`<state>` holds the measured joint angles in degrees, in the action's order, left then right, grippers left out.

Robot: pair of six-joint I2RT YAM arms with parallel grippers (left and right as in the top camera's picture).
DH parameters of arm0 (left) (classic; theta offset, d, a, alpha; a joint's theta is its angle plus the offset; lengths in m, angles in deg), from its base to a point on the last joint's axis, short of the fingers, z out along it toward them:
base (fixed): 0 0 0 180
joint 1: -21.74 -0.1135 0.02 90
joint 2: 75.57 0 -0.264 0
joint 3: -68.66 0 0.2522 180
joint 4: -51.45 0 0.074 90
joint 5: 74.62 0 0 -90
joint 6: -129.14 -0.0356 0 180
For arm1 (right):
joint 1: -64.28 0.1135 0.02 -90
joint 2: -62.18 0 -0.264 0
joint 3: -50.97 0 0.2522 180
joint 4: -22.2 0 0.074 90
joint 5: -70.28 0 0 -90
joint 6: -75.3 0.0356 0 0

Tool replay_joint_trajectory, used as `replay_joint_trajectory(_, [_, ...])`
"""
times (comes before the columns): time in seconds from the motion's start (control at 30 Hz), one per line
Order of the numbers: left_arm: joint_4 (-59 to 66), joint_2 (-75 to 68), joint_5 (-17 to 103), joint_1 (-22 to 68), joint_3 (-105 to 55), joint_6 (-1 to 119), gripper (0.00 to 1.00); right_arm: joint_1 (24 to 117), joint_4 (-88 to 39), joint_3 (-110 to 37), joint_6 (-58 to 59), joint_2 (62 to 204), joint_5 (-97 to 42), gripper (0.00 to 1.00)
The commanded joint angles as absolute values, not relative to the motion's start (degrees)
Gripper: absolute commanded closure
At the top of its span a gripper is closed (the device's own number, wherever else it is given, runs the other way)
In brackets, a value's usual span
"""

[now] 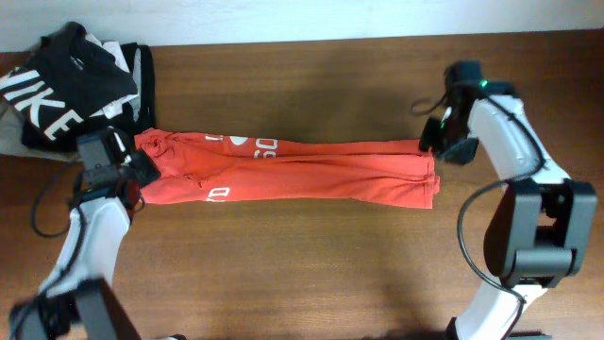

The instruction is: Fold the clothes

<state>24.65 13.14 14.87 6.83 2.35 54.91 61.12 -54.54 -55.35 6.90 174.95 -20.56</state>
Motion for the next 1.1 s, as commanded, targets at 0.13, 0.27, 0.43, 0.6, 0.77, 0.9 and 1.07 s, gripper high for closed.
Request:
replay_joint_trajectory(0.13, [17.5, 9.8, 23.1, 6.7, 1.7, 54.5, 0.01, 50.0, -60.5, -64.2, -0.1, 172.1, -20.9, 0.01])
replay_joint_trajectory(0.27, [13.4, 9.8, 23.2, 6.7, 1.7, 54.5, 0.01, 44.4, -60.2, -60.0, -13.5, 172.6, -34.7, 0.01])
replay_joint_trajectory(0.43, [12.5, 9.8, 23.1, 6.7, 1.7, 54.5, 0.01, 42.1, -50.9, -46.6, -19.4, 172.6, -47.4, 0.01])
replay_joint_trajectory(0.6, [12.3, 9.8, 23.1, 6.7, 1.7, 54.5, 0.01, 42.2, -39.6, -35.1, -18.7, 172.6, -52.8, 0.01])
replay_joint_trajectory(0.77, [12.3, 9.8, 23.1, 6.7, 1.7, 54.5, 0.01, 42.5, -35.0, -28.6, -18.7, 172.6, -53.8, 0.01])
replay_joint_trajectory(0.9, [12.3, 9.8, 23.1, 6.7, 1.7, 54.5, 0.01, 45.2, -32.6, -26.4, -18.7, 172.6, -55.1, 0.01])
replay_joint_trajectory(1.07, [11.9, 9.8, 23.1, 6.7, 1.7, 54.5, 0.01, 51.2, -27.5, -25.7, -15.7, 172.8, -55.1, 0.0])
